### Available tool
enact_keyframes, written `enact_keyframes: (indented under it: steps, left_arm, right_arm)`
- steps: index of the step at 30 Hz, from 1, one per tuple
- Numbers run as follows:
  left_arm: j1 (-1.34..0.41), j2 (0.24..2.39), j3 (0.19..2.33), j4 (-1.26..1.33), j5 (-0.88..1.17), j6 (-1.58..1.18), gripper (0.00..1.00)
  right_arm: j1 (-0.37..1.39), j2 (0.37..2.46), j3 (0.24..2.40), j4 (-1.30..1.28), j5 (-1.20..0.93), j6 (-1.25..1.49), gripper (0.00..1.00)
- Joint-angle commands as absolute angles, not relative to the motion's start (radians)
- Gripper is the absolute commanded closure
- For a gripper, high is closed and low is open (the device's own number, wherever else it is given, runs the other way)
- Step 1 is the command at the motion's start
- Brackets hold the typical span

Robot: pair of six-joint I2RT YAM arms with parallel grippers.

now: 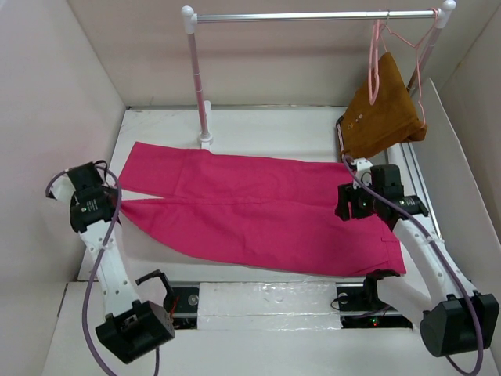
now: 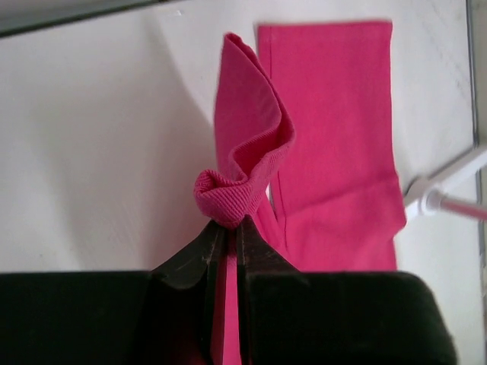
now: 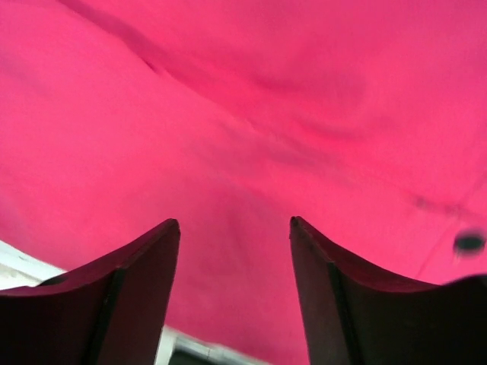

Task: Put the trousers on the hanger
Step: Fold the trousers at the center of the board.

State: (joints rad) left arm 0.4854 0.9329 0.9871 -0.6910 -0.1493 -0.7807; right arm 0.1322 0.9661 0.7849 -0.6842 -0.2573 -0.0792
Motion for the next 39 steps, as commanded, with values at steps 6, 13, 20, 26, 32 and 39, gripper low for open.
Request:
enact_keyframes:
  steps: [6, 13, 20, 26, 32, 39]
  left_arm:
    - [0.331, 0.802, 0.969, -0.713, -0.106, -0.715, 1.00]
    - [0.180, 0.784, 1.123, -0.713, -0.166, -0.687, 1.00]
    - [0.123, 0.790, 1.115, -0.712, -0.163, -0.678, 1.00]
    - [0.123, 0.792, 1.117, -0.722, -0.202, -0.675, 1.00]
    - [0.123, 0.773, 1.078, -0.764, -0.245, -0.673, 1.00]
    - [0.123, 0.761, 1.046, -0.761, -0.244, -0.669, 1.00]
  right_arm:
    - [-0.044, 1.092, 0.879, -0.925, 0.086, -0.023, 0.39]
    - [-0.414, 1.255, 0.884, -0.747, 0.169, -0.011, 0.35]
    - [-0.477, 1.508, 0.842, -0.533, -0.252, -0.132, 0.34]
    - [-0.477, 1.534, 0.814, -0.416, -0.304, -0.155, 0.88]
    - [-0.477, 1.667, 1.000, -0.431, -0.333, -0.225, 0.79]
    - [-0.532, 1.415, 0.993, -0.599, -0.217, -0.181, 0.02]
